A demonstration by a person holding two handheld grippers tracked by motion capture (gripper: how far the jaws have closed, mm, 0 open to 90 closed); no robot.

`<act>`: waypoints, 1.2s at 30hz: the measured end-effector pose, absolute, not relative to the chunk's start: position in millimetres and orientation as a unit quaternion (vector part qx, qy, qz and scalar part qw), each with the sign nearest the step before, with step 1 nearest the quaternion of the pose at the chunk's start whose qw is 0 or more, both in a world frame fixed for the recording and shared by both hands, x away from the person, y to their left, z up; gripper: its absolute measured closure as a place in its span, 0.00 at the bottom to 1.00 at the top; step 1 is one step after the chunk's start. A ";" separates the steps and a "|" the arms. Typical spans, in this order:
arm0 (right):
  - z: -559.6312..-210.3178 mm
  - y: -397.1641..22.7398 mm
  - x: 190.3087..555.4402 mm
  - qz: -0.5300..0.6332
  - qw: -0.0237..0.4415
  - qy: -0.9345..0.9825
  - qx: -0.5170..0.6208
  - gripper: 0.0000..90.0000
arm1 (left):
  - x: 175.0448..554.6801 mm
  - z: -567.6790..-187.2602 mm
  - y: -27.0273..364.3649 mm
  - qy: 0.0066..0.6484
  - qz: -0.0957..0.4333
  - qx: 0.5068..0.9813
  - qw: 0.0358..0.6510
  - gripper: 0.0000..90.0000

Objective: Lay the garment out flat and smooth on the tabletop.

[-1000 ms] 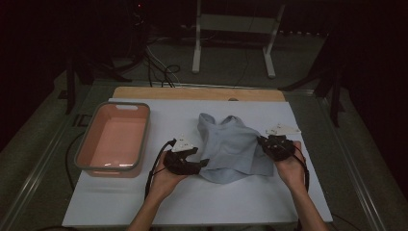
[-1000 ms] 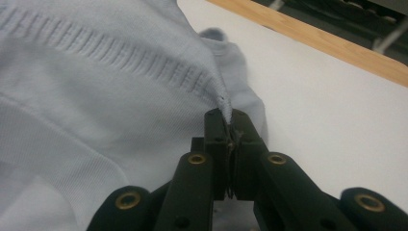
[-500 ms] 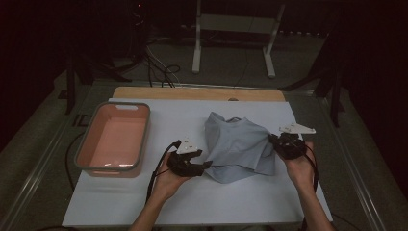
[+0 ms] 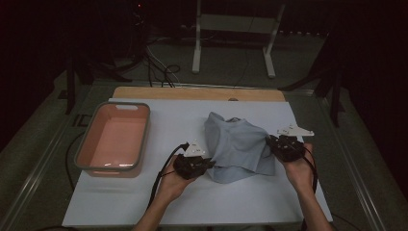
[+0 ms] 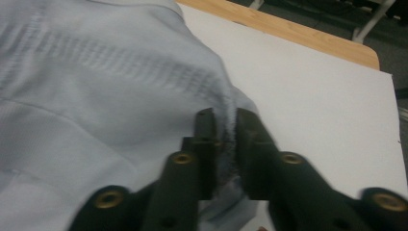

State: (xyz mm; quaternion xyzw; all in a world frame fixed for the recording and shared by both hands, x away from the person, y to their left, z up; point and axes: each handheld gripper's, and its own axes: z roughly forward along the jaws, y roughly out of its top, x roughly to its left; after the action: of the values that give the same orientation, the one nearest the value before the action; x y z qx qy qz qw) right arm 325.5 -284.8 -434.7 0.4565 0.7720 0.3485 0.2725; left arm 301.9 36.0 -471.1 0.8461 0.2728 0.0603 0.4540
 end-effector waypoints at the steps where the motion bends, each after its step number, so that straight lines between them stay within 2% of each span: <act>1: -433.7 -282.1 324.1 0.350 0.274 0.774 0.451 0.73 | 301.6 -471.0 35.2 0.273 0.060 0.846 0.454 0.94; 4: -431.1 -271.0 320.1 0.356 0.278 0.777 0.438 0.58 | 301.1 -470.9 33.5 0.272 0.060 0.846 0.455 0.94; 5: -431.1 -271.0 320.1 0.356 0.278 0.777 0.438 0.58 | 301.1 -470.9 33.5 0.272 0.060 0.846 0.455 0.93; 7: -429.3 -259.8 318.0 0.363 0.272 0.785 0.422 0.48 | 300.3 -470.8 31.9 0.272 0.058 0.844 0.457 0.92; 10: -427.7 -247.8 315.9 0.371 0.268 0.789 0.410 0.44 | 300.0 -470.5 31.3 0.270 0.058 0.845 0.458 0.91; 14: -426.3 -231.8 314.5 0.381 0.258 0.796 0.393 0.42 | 299.3 -469.9 30.7 0.268 0.056 0.845 0.459 0.85; 21: -429.5 -207.2 315.6 0.392 0.239 0.807 0.371 0.41 | 299.0 -466.7 33.8 0.275 0.057 0.836 0.472 0.60; 27: -430.3 -192.3 317.2 0.399 0.229 0.808 0.368 0.40 | 299.2 -462.6 40.2 0.286 0.060 0.824 0.486 0.47; 33: -429.4 -179.5 321.2 0.404 0.222 0.808 0.366 0.38 | 299.6 -459.4 45.8 0.311 0.087 0.812 0.486 0.24; 36: -429.2 -172.9 323.4 0.407 0.220 0.807 0.366 0.38 | 300.7 -458.7 49.6 0.323 0.093 0.807 0.486 0.18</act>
State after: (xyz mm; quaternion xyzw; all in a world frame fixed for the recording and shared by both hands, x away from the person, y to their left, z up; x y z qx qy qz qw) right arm 323.4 -172.9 -429.2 0.3664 0.8073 0.4069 0.2201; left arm 300.7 49.6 -458.7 0.8067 0.3229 0.0933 0.4860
